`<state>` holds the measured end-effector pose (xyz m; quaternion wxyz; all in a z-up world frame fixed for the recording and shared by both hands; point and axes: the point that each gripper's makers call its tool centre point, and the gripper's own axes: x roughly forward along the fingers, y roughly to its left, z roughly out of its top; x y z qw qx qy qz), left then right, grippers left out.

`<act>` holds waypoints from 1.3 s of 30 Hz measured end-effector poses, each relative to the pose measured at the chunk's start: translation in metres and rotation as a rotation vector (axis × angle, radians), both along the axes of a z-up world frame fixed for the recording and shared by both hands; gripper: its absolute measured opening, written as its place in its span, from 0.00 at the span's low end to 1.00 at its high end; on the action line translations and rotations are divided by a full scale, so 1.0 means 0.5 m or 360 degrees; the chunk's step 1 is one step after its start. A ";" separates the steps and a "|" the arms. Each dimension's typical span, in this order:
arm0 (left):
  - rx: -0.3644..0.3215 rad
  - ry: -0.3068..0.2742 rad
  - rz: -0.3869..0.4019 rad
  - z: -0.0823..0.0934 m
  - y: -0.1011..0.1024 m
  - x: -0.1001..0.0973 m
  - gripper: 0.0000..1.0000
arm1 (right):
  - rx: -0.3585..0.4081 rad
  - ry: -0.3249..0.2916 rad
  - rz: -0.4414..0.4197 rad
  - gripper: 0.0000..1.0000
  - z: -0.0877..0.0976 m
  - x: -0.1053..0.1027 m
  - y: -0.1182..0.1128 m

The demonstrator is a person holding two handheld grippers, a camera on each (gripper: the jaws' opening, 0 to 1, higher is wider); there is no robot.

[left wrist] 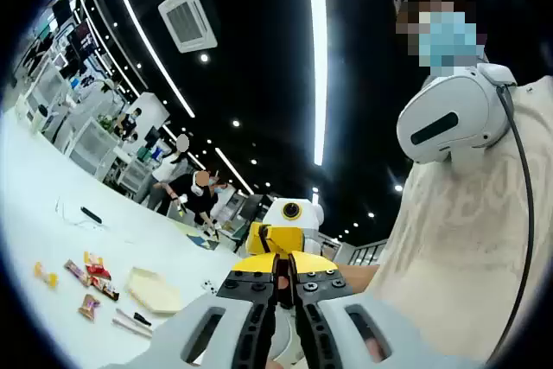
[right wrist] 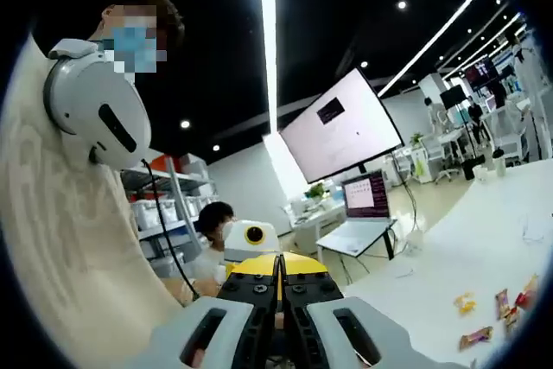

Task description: Place the target food into the container with the food tongs after gripping and lifting it, then release it inside without dropping or visibly crushing the food.

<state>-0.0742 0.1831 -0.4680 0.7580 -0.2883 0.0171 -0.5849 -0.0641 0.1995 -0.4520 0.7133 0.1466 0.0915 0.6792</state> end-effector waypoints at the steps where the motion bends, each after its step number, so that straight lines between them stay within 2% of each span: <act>1: 0.0065 -0.0021 -0.0023 -0.005 -0.002 -0.001 0.05 | -0.0022 -0.0014 0.0005 0.00 0.002 -0.005 -0.002; 2: 0.0104 -0.0024 -0.0052 -0.009 -0.005 -0.003 0.06 | -0.0024 -0.0018 0.0011 0.00 0.005 -0.009 -0.002; 3: 0.0234 -0.0028 -0.0178 -0.023 -0.011 -0.018 0.07 | -0.0044 -0.0030 0.0042 0.00 0.012 -0.026 -0.002; 5: 0.0279 -0.0134 -0.0226 -0.017 -0.015 -0.023 0.12 | -0.0083 -0.0063 0.0074 0.00 0.010 -0.044 0.001; 6: 0.0272 -0.0151 -0.0261 -0.012 -0.020 -0.025 0.15 | -0.0125 -0.0081 0.0083 0.00 0.003 -0.054 0.004; 7: 0.0238 -0.0176 -0.0309 0.002 -0.022 -0.029 0.19 | -0.0224 -0.0128 0.0088 0.00 -0.016 -0.070 0.007; 9: 0.0177 -0.0220 -0.0371 0.023 -0.026 -0.033 0.27 | -0.0256 -0.0138 0.0089 0.00 -0.025 -0.080 0.010; 11: 0.0186 -0.0268 -0.0487 0.037 -0.048 -0.047 0.31 | -0.0190 -0.0110 0.0078 0.00 -0.022 -0.096 0.028; 13: 0.0275 -0.0337 -0.0584 0.029 -0.073 -0.069 0.33 | -0.0111 -0.0091 0.0069 0.00 -0.008 -0.099 0.052; 14: 0.0319 -0.0398 -0.0493 0.031 -0.073 -0.056 0.35 | -0.0136 -0.0024 -0.0117 0.00 -0.008 -0.070 0.041; 15: 0.0263 -0.0396 -0.0461 0.045 -0.074 -0.043 0.37 | -0.0028 -0.0107 -0.0079 0.01 0.005 -0.072 0.035; 16: 0.0253 -0.0361 -0.0488 0.045 -0.077 -0.044 0.37 | -0.0029 -0.0083 -0.0041 0.01 -0.001 -0.078 0.036; 17: 0.0217 -0.0308 -0.0499 0.037 -0.058 -0.047 0.35 | -0.0028 -0.0028 -0.0053 0.01 -0.008 -0.077 0.031; 18: 0.0230 -0.0307 -0.0485 0.026 -0.054 -0.044 0.35 | -0.0076 -0.0131 -0.0125 0.02 -0.012 -0.062 0.037; 19: 0.0256 -0.0254 -0.0379 0.009 -0.046 -0.023 0.37 | -0.0136 -0.0177 -0.0239 0.06 -0.024 -0.042 0.023; 20: 0.0257 -0.0229 -0.0343 0.005 -0.043 -0.015 0.41 | -0.0154 -0.0177 -0.0291 0.14 -0.029 -0.031 0.014; 22: 0.0292 -0.0114 -0.0139 -0.031 -0.023 0.026 0.51 | -0.0200 -0.0102 -0.0483 0.29 -0.068 0.013 -0.051; 23: 0.0281 -0.0054 -0.0040 -0.050 -0.011 0.046 0.60 | -0.0292 -0.0101 -0.0722 0.42 -0.100 0.057 -0.108; 24: 0.0255 0.0041 0.0101 -0.070 0.004 0.071 0.79 | -0.0313 -0.0087 -0.0861 0.50 -0.115 0.077 -0.145; 25: 0.0245 0.0095 0.0220 -0.084 0.015 0.090 0.96 | -0.0322 -0.0061 -0.1050 0.58 -0.133 0.103 -0.206; 26: 0.0237 0.0070 0.0356 -0.092 0.029 0.110 0.98 | -0.0352 -0.0074 -0.1179 0.66 -0.148 0.118 -0.250; 27: 0.0282 0.0020 0.0435 -0.109 0.046 0.117 0.99 | -0.0401 -0.0072 -0.1359 0.71 -0.169 0.134 -0.316; 28: 0.0279 0.0076 0.0507 -0.124 0.054 0.123 0.99 | -0.0405 -0.0070 -0.1411 0.75 -0.174 0.138 -0.336; 29: 0.0280 0.0138 0.0562 -0.149 0.060 0.128 0.99 | -0.0409 -0.0116 -0.1557 0.77 -0.186 0.145 -0.402; 31: 0.0315 0.0163 0.0638 -0.171 0.064 0.136 0.99 | -0.0425 -0.0118 -0.1622 0.79 -0.195 0.146 -0.431; 33: 0.0437 0.0170 0.0770 -0.215 0.062 0.151 0.99 | -0.0453 -0.0104 -0.1749 0.83 -0.221 0.147 -0.514; 35: 0.0477 0.0182 0.0855 -0.236 0.058 0.162 0.99 | -0.0451 -0.0102 -0.1752 0.83 -0.233 0.142 -0.542; 36: 0.0503 0.0226 0.0903 -0.253 0.045 0.167 0.99 | -0.0475 -0.0091 -0.1756 0.83 -0.243 0.138 -0.569; 39: 0.0536 0.0272 0.0942 -0.261 0.019 0.165 0.99 | -0.0470 -0.0087 -0.1745 0.83 -0.252 0.133 -0.601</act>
